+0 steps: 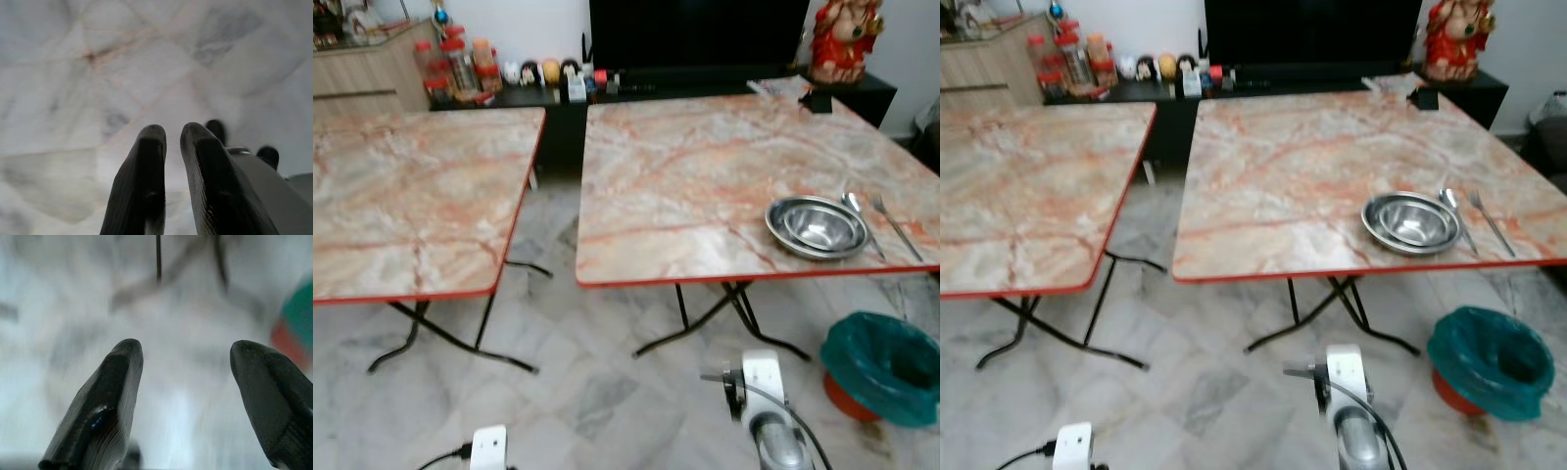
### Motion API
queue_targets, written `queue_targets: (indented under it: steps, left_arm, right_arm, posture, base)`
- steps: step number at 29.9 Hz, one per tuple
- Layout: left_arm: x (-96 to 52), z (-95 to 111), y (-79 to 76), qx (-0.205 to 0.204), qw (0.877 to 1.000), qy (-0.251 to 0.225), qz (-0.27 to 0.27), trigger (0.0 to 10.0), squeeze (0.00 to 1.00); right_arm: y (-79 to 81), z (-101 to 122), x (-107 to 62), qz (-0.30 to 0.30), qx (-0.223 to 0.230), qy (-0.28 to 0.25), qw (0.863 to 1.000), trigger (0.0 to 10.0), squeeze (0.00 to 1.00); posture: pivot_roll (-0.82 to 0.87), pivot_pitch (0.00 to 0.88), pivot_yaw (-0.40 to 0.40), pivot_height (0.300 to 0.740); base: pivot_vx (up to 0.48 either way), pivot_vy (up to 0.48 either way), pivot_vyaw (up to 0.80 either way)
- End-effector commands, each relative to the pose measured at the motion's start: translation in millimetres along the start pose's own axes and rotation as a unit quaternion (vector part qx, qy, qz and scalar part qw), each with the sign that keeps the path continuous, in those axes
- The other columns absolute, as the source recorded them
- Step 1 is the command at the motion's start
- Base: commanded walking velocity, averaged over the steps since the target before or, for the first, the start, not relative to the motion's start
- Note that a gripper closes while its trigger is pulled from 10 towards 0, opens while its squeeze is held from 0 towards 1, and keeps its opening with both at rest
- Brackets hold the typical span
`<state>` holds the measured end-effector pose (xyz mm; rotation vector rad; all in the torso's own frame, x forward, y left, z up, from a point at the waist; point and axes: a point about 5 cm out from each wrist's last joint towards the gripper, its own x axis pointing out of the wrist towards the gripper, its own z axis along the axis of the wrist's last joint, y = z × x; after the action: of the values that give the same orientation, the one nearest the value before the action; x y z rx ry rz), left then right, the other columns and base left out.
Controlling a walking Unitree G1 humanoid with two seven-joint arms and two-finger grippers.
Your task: Setting the table
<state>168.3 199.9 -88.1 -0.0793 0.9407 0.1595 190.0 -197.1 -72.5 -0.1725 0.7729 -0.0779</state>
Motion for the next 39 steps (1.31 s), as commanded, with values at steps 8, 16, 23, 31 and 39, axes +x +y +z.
queue_targets:
  steps: [8,16,23,31,39]
  left_arm:
    - [1.1,9.6,7.9,0.009,1.0,-0.012,0.007,10.0,0.0]
    - [0.7,7.6,9.1,0.018,1.0,-0.008,0.007,10.0,0.0]
    - [0.6,7.9,9.6,0.015,1.0,-0.01,0.01,10.0,0.0]
    - [0.4,0.6,-2.5,0.016,1.0,0.001,-0.002,10.0,0.0]
    - [1.4,2.5,-14.1,0.023,1.0,0.0,-0.016,10.0,0.0]
  right_arm:
    - [7.7,-23.6,-4.6,0.018,0.043,0.074,0.996,10.0,0.0]
    - [14.6,-16.3,-1.3,0.025,0.05,0.077,0.995,10.0,0.0]
    - [18.2,-13.3,-0.7,0.041,0.046,0.068,0.996,10.0,0.0]
    - [19.0,-16.3,-2.2,0.06,0.009,0.066,0.996,10.0,0.0]
    - [15.1,-13.1,-0.9,0.063,0.014,0.06,0.996,10.0,0.0]
  posture:
    - [-0.03,0.007,0.119,0.74]
    - [-0.02,0.025,0.135,0.74]
    - [-0.02,0.03,0.125,0.74]
    - [-0.08,0.008,0.078,0.74]
    - [-0.09,0.0,0.054,0.74]
  base:
    - [0.0,0.163,0.0]
    - [0.0,0.147,0.0]
    - [0.0,0.063,0.0]
    - [0.0,-0.054,0.16]
    - [0.0,0.163,0.0]
